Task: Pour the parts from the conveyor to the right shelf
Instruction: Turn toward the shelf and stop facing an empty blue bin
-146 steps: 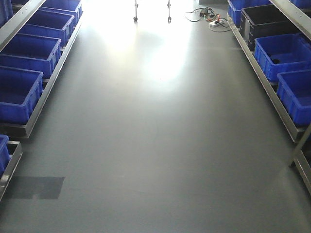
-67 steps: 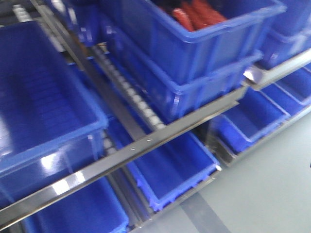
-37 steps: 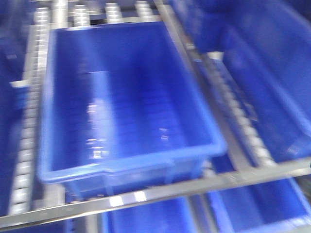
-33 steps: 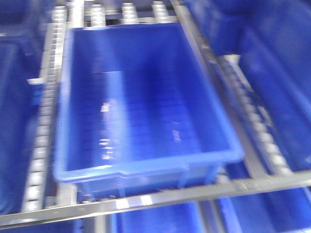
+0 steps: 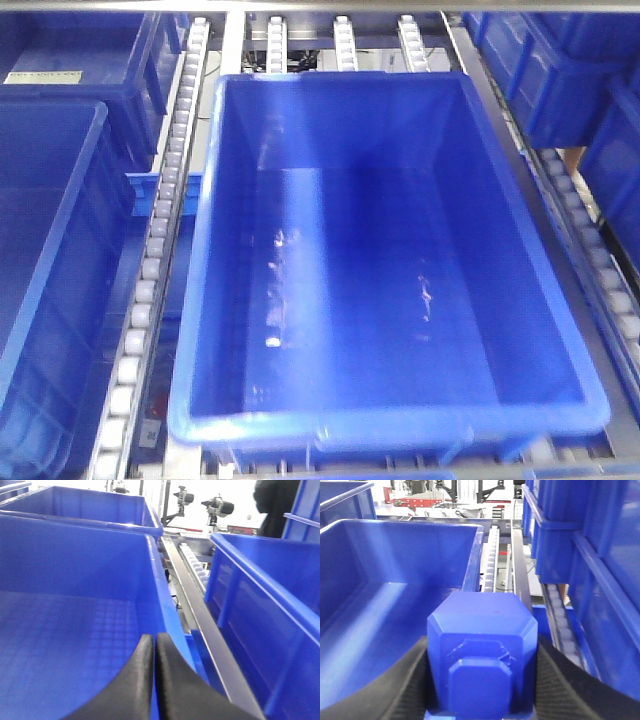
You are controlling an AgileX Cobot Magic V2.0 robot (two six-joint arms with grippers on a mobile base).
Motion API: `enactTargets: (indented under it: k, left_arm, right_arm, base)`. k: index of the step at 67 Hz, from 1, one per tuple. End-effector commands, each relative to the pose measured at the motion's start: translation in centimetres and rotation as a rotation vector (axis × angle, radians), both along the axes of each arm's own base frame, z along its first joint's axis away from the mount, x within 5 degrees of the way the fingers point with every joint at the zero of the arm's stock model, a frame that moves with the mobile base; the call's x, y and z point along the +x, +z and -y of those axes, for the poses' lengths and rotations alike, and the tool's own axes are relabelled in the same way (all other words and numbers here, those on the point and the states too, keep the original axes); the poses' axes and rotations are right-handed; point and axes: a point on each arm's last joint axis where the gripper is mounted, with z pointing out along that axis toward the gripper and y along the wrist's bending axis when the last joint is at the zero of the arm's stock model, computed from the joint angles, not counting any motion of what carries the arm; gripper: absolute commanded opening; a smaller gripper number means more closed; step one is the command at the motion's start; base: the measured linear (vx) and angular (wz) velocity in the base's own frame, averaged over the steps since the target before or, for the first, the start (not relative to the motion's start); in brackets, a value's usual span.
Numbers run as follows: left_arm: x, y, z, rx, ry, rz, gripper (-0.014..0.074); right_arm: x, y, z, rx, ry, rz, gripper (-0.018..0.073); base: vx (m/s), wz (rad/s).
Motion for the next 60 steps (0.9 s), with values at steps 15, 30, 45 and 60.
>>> enactTargets:
  k: [15,30,45,60]
  left_arm:
    - [0.01,-0.01,0.05,-0.016,-0.008,0.060,-0.0006]
    - [0.01,-0.01,0.05,-0.016,-0.008,0.060,-0.0006]
    - [0.01,-0.01,0.05,-0.016,-0.008,0.060,-0.0006]
    - [0.01,-0.01,0.05,-0.016,-0.008,0.060,-0.0006]
  right_arm:
    - [0.02,1.50,-0.02,0.000,0.002,0.091,-0.0004]
    - [0.02,1.50,-0.02,0.000,0.002,0.091,-0.0004]
    - [0.02,1.50,-0.02,0.000,0.002,0.091,-0.0004]
    - [0.02,1.50,-0.02,0.000,0.002,0.091,-0.0004]
  base:
    - [0.15,0.07]
    - [0.12,0.04]
    - [0.10,0.04]
    - [0.06,0.03]
